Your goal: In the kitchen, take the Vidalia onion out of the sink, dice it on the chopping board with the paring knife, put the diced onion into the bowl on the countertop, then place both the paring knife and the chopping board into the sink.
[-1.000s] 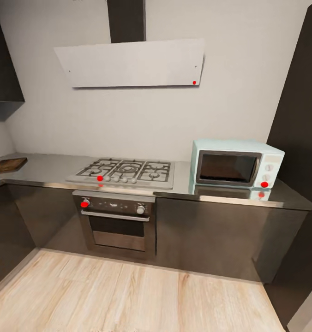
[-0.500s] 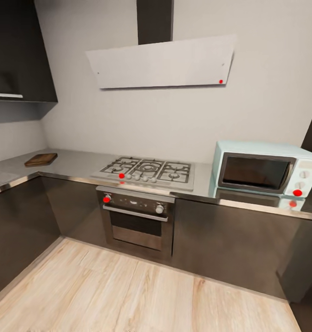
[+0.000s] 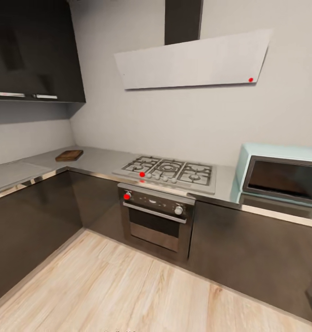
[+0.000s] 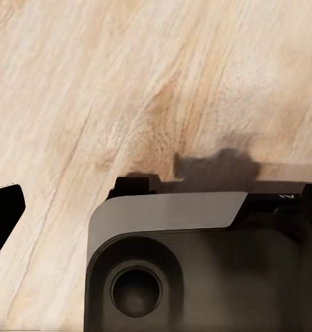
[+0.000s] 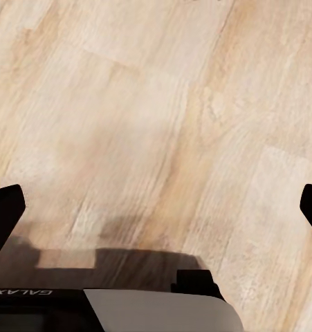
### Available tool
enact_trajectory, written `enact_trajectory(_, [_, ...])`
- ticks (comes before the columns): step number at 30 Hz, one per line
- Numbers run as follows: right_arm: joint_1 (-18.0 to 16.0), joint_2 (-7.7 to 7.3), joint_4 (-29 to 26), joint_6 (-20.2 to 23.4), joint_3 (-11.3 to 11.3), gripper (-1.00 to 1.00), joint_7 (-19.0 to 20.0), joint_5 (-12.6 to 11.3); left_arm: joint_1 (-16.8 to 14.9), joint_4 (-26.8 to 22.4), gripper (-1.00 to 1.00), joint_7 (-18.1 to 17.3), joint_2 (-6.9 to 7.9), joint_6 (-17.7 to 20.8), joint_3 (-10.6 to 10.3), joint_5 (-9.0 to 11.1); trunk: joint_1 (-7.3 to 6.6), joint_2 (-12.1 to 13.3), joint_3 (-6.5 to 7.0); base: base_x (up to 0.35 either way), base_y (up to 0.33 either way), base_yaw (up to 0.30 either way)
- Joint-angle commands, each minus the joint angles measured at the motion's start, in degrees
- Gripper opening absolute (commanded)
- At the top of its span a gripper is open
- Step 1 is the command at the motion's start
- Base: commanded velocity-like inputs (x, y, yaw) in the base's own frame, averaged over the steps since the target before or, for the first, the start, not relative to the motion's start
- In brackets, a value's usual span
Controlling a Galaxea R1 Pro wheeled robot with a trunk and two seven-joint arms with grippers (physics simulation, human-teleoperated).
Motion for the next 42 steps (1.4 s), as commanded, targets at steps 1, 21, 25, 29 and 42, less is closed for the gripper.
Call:
enact_trajectory(1, [-0.03, 0.00, 0.03, -0.18, 0.01, 1.00, -0.01, -0.03, 0.01, -0.05, 1.00, -0.04, -0.01, -0.10, 0.04, 0.14, 0.00, -0.03, -0.05, 0.000, 0.000, 0.280])
enact_trajectory(21, [-0.03, 0.00, 0.03, -0.18, 0.01, 1.00, -0.01, -0.03, 0.01, -0.05, 1.00, -0.04, -0.01, -0.10, 0.02, 0.14, 0.00, -0.03, -0.05, 0.000, 0.000, 0.280])
enact_trajectory(25, [-0.03, 0.00, 0.03, -0.18, 0.01, 1.00, -0.01, -0.03, 0.01, -0.05, 1.00, -0.04, -0.01, -0.10, 0.03, 0.14, 0.00, -0.03, -0.05, 0.000, 0.000, 0.280])
enact_trajectory(29, [-0.03, 0.00, 0.03, -0.18, 0.01, 1.00, -0.01, -0.03, 0.01, -0.05, 1.00, -0.04, -0.01, -0.10, -0.01, 0.14, 0.00, -0.03, -0.05, 0.000, 0.000, 0.280])
enact_trajectory(42, [-0.03, 0.00, 0.03, -0.18, 0.01, 1.00, -0.01, -0.02, 0.01, -0.03, 1.00, -0.04, -0.02, -0.10, 0.02, 0.14, 0.00, -0.03, -0.05, 0.000, 0.000, 0.280])
